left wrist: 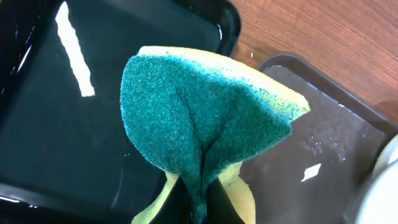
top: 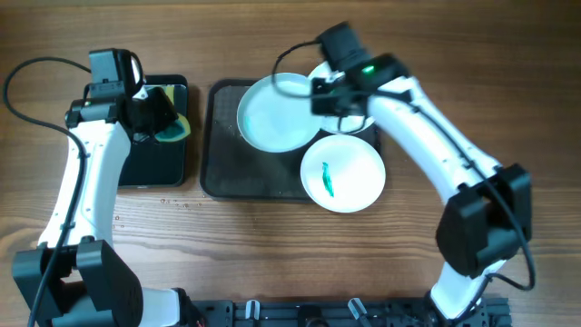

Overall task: Clean dirty plates on tray and stack at the side
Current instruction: 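Lift the cleaned plate with the right gripper and place it right of tray, then grasp the lower-right plate rim with the right gripper and slide it left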

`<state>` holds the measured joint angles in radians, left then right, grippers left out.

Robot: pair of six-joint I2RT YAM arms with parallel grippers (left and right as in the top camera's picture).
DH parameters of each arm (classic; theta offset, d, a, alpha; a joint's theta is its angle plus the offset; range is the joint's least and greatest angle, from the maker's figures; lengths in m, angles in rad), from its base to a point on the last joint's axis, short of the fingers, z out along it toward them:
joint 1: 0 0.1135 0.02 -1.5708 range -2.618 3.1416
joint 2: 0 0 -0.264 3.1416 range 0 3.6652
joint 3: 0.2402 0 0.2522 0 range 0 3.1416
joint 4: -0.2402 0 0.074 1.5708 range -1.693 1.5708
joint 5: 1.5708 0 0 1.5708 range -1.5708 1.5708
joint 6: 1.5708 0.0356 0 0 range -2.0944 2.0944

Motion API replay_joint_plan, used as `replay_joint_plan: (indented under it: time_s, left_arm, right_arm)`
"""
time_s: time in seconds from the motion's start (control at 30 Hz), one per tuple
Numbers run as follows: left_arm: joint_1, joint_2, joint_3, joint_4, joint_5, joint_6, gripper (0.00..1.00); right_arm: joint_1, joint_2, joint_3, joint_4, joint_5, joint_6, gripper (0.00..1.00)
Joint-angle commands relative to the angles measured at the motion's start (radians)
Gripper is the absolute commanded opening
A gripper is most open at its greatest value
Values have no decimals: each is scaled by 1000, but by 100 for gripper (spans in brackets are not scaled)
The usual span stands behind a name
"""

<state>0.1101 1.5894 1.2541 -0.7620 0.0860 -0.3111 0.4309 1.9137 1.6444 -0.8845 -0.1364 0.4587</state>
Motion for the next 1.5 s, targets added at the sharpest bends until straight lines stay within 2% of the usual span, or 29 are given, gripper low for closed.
replay_joint_plan:
  time_s: [0.0,0.3,0.5,0.63,0.83,1.07,1.1,1.13,1.17,1.33,1.47]
  left_arm:
    - [-40,4,4,3,-10,19,4]
    - [-201,4,4,22,-20,-19,4]
    - [-273,6,4,32,-21,-38,4]
    - [-298,20,4,33,-21,-38,4]
    - [-303,34,4,39,-21,-37,4]
    - [-303,34,4,32,-21,-38,4]
    - [-303,34,4,31,-21,-38,4]
    - [-303,34,4,29,-21,-38,4]
    - [-303,34,4,28,-21,-38,4]
    - [-303,34,4,14,-20,-42,4]
    - [-303,41,4,-10,-21,-41,4]
  right_arm:
    - [-131,-84,18,-21,-253,-42,4]
    - [-526,-156,16,-177,-129,-55,4]
    - [-702,-154,-82,-201,59,-66,4]
    - [-762,-154,-234,-111,80,-65,4]
    - [-772,-154,-434,56,76,-63,4]
    - [-772,-153,-534,142,77,-66,5]
    - [-772,-153,-536,138,77,-66,15]
    - [-772,-153,-536,131,72,-67,33]
    - [-772,-154,-535,124,53,-68,38]
    - [-770,-193,-475,15,-119,-152,41]
    - [-732,-303,-444,-53,-236,-221,44]
